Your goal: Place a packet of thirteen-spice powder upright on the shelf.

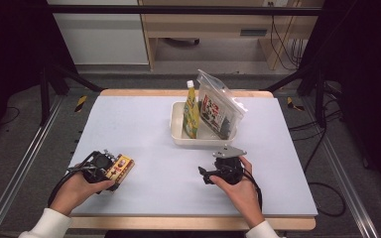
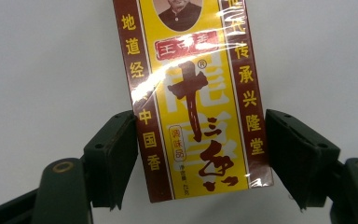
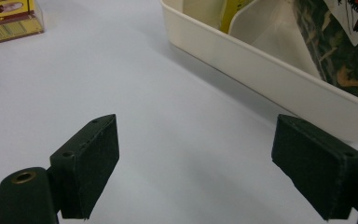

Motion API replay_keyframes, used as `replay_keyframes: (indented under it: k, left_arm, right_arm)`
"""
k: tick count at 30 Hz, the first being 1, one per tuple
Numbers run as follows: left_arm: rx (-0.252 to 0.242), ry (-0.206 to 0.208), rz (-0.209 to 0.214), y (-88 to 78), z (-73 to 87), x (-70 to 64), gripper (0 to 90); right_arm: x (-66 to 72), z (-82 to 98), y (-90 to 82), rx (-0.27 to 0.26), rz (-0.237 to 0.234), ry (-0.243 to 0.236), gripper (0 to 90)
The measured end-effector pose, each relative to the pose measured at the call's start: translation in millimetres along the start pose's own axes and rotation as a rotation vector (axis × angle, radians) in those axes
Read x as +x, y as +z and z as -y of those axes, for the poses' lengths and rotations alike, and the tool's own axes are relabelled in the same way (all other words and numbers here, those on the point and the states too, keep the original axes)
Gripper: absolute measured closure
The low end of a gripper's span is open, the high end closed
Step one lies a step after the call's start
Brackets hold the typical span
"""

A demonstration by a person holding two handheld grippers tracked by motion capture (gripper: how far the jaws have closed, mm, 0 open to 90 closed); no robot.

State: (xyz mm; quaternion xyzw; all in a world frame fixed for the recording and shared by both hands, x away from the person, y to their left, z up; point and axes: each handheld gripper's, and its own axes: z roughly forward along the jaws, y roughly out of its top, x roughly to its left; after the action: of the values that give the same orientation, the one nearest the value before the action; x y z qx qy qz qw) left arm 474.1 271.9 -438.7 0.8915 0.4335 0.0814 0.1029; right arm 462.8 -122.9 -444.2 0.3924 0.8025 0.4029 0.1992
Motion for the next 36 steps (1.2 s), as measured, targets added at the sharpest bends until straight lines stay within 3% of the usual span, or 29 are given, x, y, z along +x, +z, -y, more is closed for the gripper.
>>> replay_keyframes:
  k: [9,17,22,31,36]
  left_arm:
    - [-0.004,0.037,-0.013,-2.1,-1.5,0.4,30.9]
    - [-0.044,0.067,-0.016,-8.2,-6.2,-1.5,31.8]
    - [-0.025,0.098,-0.017,-7.7,-10.9,-6.0,32.1]
    - [0.025,0.101,0.013,0.0,-15.9,-4.8,32.0]
    - [0.027,0.100,0.021,1.0,-16.1,-3.8,31.7]
  right_arm:
    - [0.6,-1.2,-1.1,-0.011,-0.007,0.003,15.2]
    - [1.2,-2.3,-1.6,-0.017,-0.011,0.011,15.2]
    - [1.1,-2.3,-1.0,-0.013,-0.015,0.018,15.2]
    - [-0.6,-2.0,-1.3,-0.013,-0.015,0.024,15.2]
    - [0.4,-1.7,-0.6,-0.008,-0.017,0.024,15.2]
